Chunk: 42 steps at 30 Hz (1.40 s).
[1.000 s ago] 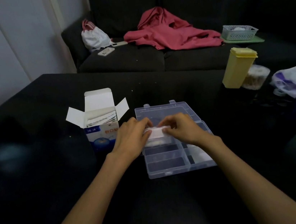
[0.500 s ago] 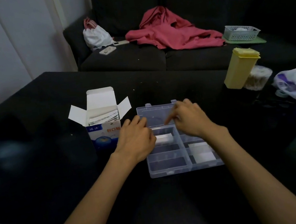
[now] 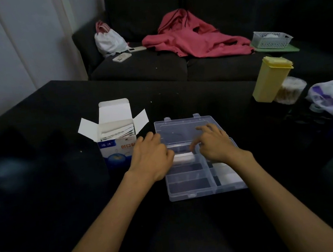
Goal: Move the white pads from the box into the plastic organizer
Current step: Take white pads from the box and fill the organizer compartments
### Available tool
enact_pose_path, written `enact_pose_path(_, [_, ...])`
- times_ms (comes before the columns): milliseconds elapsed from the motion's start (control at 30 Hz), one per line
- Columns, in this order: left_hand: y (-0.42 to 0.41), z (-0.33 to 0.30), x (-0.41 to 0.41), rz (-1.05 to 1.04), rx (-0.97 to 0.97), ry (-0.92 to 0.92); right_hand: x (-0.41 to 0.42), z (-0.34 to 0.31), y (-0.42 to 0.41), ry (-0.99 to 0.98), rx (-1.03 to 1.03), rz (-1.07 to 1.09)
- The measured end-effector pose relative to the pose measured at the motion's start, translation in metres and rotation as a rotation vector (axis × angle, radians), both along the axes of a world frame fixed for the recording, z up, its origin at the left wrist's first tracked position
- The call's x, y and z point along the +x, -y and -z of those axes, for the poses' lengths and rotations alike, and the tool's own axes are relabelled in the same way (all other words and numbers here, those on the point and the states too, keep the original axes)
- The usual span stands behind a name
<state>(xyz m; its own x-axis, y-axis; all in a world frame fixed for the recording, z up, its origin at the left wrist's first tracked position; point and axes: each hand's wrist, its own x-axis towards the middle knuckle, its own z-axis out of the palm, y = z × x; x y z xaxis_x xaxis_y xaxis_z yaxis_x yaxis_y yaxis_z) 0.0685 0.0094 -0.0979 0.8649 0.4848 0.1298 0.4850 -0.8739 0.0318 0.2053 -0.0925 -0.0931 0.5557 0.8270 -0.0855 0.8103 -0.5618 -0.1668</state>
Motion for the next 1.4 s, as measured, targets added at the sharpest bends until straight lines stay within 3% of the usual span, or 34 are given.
enact_pose_path(267, [0.004,-0.001,-0.002,0.008,0.012,-0.019,0.003,-0.001,0.002,0.008,0.007,-0.013])
enact_pose_path(500, [-0.003,-0.055,-0.04,-0.076,0.001,0.422,-0.018,-0.058,-0.009,-0.173,0.441,-0.067])
enact_pose_path(633, [-0.037,-0.065,-0.074,-0.271,0.058,0.411,-0.054,-0.088,-0.04,-0.18,0.485,-0.208])
enact_pose_path(800, [-0.061,-0.05,-0.1,-0.229,-0.035,0.292,-0.076,-0.104,-0.096,-0.009,0.217,-0.34])
enact_pose_path(1033, [-0.071,-0.038,-0.103,-0.144,-0.151,0.248,-0.087,-0.107,-0.133,-0.026,-0.255,-0.492])
enact_pose_path(1400, [-0.07,-0.038,-0.103,-0.145,-0.17,0.204,-0.096,-0.109,-0.148,0.182,-0.436,-0.575])
